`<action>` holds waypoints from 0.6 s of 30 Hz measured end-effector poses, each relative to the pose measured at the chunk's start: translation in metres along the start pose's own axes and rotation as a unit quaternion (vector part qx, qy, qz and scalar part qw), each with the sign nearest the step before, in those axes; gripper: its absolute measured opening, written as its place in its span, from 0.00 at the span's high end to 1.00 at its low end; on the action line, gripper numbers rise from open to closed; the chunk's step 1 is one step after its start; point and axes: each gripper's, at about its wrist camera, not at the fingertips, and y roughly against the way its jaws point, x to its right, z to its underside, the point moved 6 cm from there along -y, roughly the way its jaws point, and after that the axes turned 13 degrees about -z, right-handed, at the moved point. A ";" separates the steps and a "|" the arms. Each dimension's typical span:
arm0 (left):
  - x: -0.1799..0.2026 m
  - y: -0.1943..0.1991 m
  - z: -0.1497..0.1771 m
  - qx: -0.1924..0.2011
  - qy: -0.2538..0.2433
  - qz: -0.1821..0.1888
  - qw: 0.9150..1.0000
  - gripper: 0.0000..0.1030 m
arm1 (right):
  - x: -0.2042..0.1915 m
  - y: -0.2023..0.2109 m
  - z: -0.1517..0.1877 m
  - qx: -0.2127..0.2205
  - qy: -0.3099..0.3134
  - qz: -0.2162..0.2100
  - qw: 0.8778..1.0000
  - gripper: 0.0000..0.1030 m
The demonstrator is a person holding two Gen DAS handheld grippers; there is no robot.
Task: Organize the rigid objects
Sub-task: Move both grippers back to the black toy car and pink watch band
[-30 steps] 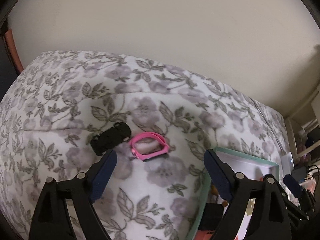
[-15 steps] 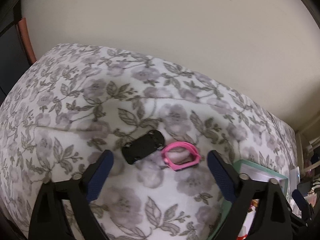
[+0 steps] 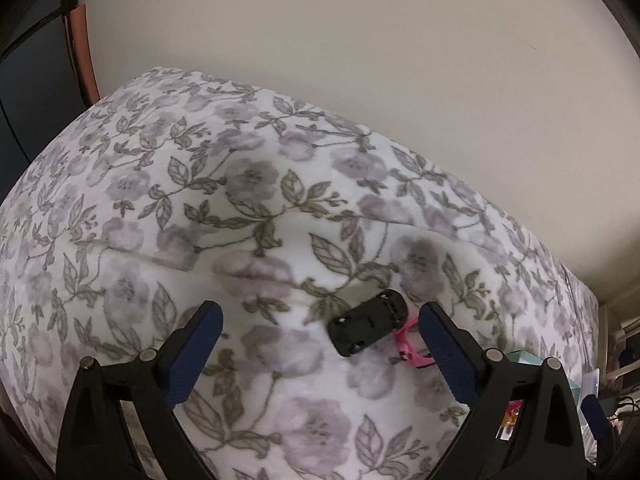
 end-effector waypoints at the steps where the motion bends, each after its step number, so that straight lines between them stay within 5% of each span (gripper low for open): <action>1: -0.001 -0.001 0.000 -0.001 -0.001 0.000 1.000 0.05 | -0.007 -0.005 0.001 -0.003 0.007 -0.003 1.000 0.00; 18: 0.020 -0.046 0.007 -0.050 -0.080 0.024 0.995 0.05 | -0.038 -0.088 0.011 -0.108 0.024 -0.023 0.994 0.00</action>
